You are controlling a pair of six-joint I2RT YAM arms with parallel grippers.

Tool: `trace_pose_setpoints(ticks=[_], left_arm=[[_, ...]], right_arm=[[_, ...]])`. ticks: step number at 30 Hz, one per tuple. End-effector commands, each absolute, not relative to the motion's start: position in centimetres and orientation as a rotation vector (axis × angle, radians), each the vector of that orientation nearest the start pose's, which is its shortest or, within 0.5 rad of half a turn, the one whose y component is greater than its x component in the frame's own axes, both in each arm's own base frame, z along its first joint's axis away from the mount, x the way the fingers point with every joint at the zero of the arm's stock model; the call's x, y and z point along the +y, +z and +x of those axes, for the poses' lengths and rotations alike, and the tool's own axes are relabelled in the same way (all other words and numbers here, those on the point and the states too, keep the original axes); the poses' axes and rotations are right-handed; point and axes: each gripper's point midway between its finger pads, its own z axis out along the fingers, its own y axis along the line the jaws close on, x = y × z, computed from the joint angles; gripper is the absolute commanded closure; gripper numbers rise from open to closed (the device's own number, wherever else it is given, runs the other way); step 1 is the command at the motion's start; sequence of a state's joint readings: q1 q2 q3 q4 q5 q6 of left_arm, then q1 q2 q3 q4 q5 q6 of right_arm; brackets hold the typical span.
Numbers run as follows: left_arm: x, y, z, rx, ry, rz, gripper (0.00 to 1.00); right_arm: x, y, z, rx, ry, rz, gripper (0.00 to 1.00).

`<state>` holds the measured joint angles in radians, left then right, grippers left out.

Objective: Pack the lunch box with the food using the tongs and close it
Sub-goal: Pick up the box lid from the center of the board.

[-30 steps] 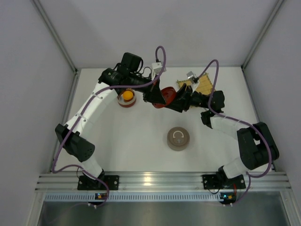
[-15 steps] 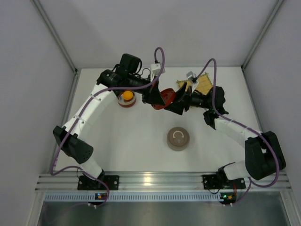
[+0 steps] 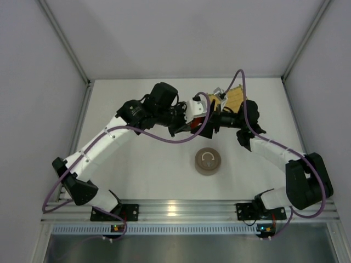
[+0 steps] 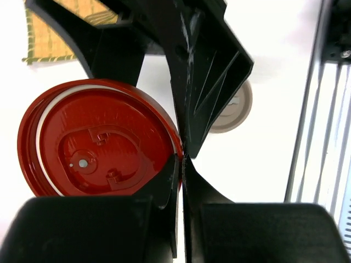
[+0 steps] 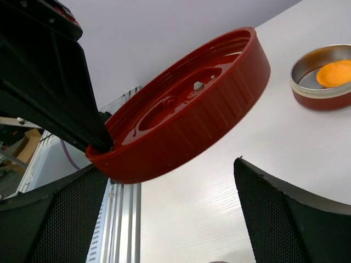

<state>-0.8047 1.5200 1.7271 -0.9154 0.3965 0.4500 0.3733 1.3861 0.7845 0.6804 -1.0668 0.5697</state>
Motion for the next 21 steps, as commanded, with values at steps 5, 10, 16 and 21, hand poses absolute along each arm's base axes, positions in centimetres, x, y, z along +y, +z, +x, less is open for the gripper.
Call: trace_pose_setpoints(ticks=[5,10,16,21], left_arm=[[-30.7,29.5,24.6,1.761,-0.607,1.447,1.0],[-30.4,30.7,23.5,1.789,-0.822,1.404,1.0],[-29.8,34.4,23.3,1.756,-1.099,1.288,1.0],[-30.1,36.1,23.0,1.766,-1.279,1.206,1.0]], right_arm=[[27.8,25.8,27.3,1.545,1.418,-0.785,0.06],[27.5,25.8,27.0,1.534,1.403,-0.809,0.07],[27.3,26.2,26.6,1.525,1.422,-0.785,0.08],[27.6,29.2,27.2,1.513,1.53,-0.641,0.07]])
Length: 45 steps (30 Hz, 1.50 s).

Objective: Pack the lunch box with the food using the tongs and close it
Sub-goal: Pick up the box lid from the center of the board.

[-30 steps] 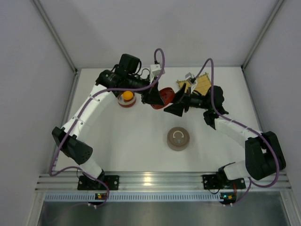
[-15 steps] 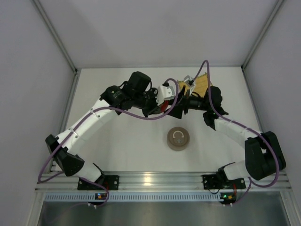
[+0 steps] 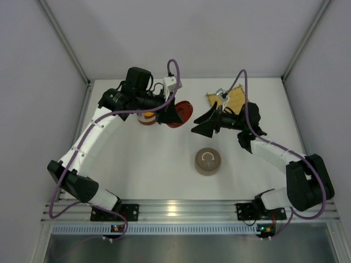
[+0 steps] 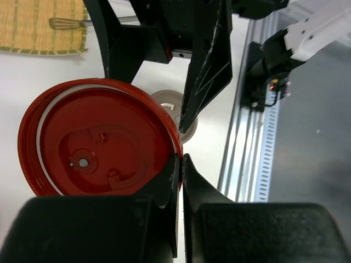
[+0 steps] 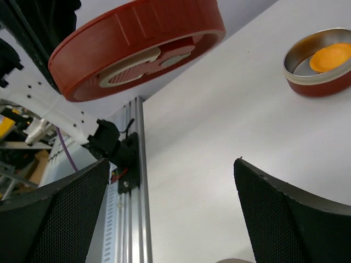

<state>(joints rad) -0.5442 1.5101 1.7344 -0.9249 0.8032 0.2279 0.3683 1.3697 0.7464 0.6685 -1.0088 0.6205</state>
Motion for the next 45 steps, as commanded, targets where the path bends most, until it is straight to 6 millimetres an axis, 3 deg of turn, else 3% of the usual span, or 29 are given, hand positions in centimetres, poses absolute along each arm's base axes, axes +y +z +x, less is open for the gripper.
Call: trace_pose_setpoints(ticks=[1,5,9,13,29,37,45], left_arm=[[-30.2,36.2,23.0,1.764,-1.292,1.201,1.0],[-30.3,36.8,23.2,1.774,-1.372,1.141,1.0],[-30.3,37.3,23.5,1.784,-1.451,1.094,1.0],[-30.5,37.2,23.6,1.787,-1.46,1.087,1.0],[-30.7,36.7,24.6,1.796,-1.422,1.068,1.0],[-30.9,36.3,24.7,1.801,-1.402,1.074,1.0],[-30.8,36.2,24.8,1.797,-1.333,1.09,1.0]], right_arm=[[27.7,30.1,27.2,1.479,1.544,-0.631,0.06],[27.7,33.1,27.8,1.459,1.629,-0.495,0.03],[28.0,34.1,28.5,1.492,1.636,-0.394,0.03],[28.5,33.4,29.2,1.549,1.644,-0.339,0.01],[30.3,33.5,27.9,1.595,1.727,-0.343,0.01],[30.9,33.4,28.4,1.629,1.74,-0.303,0.01],[31.0,30.7,29.7,1.768,1.644,-0.253,0.02]])
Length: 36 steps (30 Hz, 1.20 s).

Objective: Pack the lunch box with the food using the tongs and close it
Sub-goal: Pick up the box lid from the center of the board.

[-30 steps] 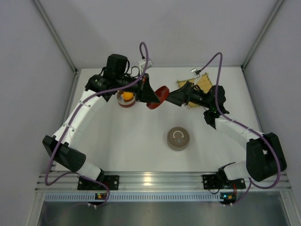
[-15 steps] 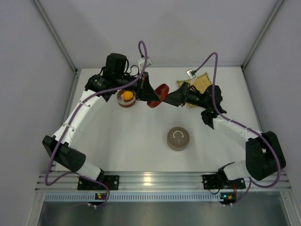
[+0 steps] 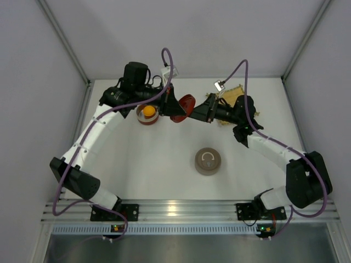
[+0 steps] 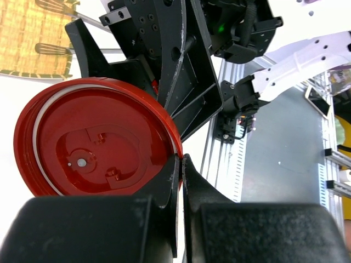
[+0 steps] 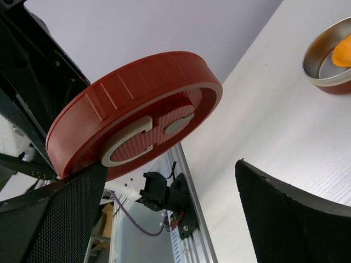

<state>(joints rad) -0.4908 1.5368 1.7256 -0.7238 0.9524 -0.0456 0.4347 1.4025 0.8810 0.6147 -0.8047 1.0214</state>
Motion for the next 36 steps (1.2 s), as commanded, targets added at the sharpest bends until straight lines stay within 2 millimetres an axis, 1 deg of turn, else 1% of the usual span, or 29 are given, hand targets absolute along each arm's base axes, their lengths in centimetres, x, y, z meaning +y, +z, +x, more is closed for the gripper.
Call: trace_pose_setpoints(ticks=[1,5,6,7,10,15,17,18,19,20,21,22,23,26,27,29,30,33,36], left_arm=[[-30.8,36.1,24.9,1.792,-1.319,1.095,1.0],[-30.5,36.3,25.1,1.799,-1.289,1.082,1.0],[-30.5,36.3,25.2,1.781,-1.266,1.1,1.0],[-30.4,36.3,25.3,1.783,-1.259,1.098,1.0],[-30.3,36.2,25.3,1.788,-1.249,1.099,1.0],[-30.2,35.9,25.5,1.798,-1.229,1.094,1.0],[-30.1,35.9,25.6,1.802,-1.218,1.092,1.0],[-30.1,35.8,25.6,1.805,-1.219,1.091,1.0],[-30.1,35.8,25.6,1.805,-1.221,1.088,1.0],[-30.1,35.9,25.5,1.804,-1.235,1.087,1.0],[-30.2,36.0,25.5,1.808,-1.25,1.073,1.0],[-30.2,36.1,25.5,1.801,-1.258,1.074,1.0],[-30.3,36.1,25.5,1.813,-1.282,1.059,1.0],[-30.5,36.1,25.7,1.833,-1.307,1.021,1.0],[-30.5,36.0,25.6,1.846,-1.324,1.003,1.0],[-30.6,36.1,25.8,1.845,-1.341,0.984,1.0],[-30.7,36.1,25.8,1.856,-1.355,0.966,1.0],[-30.8,36.4,26.1,1.854,-1.358,0.942,1.0],[-30.8,36.4,26.2,1.861,-1.358,0.916,1.0]], right_arm=[[30.9,30.2,29.7,1.785,1.633,-0.25,0.03],[30.6,28.8,29.5,1.834,1.586,-0.268,0.05],[30.4,28.0,29.5,1.863,1.553,-0.275,0.05],[30.2,27.5,29.6,1.875,1.534,-0.274,0.06],[29.6,26.7,29.5,1.902,1.498,-0.282,0.07],[29.2,26.0,29.6,1.932,1.452,-0.297,0.09],[29.3,26.3,29.4,1.926,1.467,-0.304,0.09],[29.3,26.3,29.0,1.925,1.491,-0.313,0.09],[29.3,26.6,28.8,1.912,1.518,-0.312,0.09],[29.5,28.0,28.8,1.831,1.547,-0.339,0.08],[29.4,28.0,28.3,1.837,1.615,-0.293,0.07],[29.4,28.8,28.3,1.801,1.641,-0.286,0.07],[29.3,30.2,28.2,1.736,1.681,-0.281,0.07],[29.1,31.5,28.4,1.676,1.703,-0.271,0.07],[29.1,32.4,28.5,1.649,1.715,-0.271,0.07],[29.2,33.1,28.8,1.633,1.717,-0.262,0.07],[29.2,33.8,28.9,1.614,1.73,-0.257,0.07],[29.3,34.6,29.4,1.602,1.739,-0.237,0.08],[29.4,34.8,30.1,1.606,1.726,-0.205,0.09]])
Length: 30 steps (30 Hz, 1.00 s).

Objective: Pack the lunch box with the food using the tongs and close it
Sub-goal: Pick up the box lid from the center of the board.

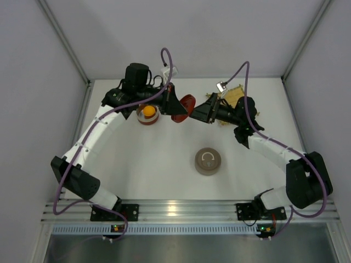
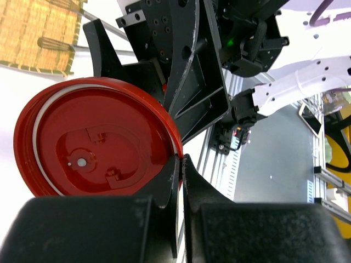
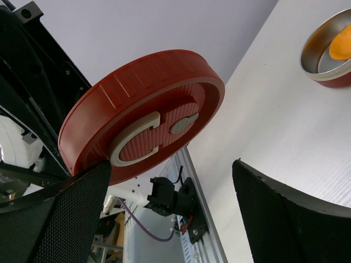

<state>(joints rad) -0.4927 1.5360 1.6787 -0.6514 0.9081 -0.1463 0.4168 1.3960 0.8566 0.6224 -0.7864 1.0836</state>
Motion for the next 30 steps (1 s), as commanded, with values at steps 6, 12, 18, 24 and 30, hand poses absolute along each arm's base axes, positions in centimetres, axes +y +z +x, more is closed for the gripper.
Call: trace_pose_setpoints(ticks=[6,12,18,24,30], left_arm=[[-30.8,35.9,26.6,1.877,-1.352,0.887,1.0],[-31.0,35.9,26.7,1.867,-1.365,0.864,1.0],[-30.9,36.4,27.1,1.855,-1.337,0.847,1.0],[-30.8,36.0,27.4,1.868,-1.313,0.836,1.0],[-30.6,35.9,27.6,1.874,-1.288,0.828,1.0]], right_arm=[[29.5,34.0,31.0,1.639,1.705,-0.163,0.1],[29.5,32.5,33.1,1.743,1.608,-0.083,0.12],[28.9,29.8,34.4,1.881,1.458,-0.031,0.15],[27.9,27.9,35.2,1.967,1.32,0.007,0.19],[26.8,27.0,35.5,2.02,1.208,0.017,0.22]])
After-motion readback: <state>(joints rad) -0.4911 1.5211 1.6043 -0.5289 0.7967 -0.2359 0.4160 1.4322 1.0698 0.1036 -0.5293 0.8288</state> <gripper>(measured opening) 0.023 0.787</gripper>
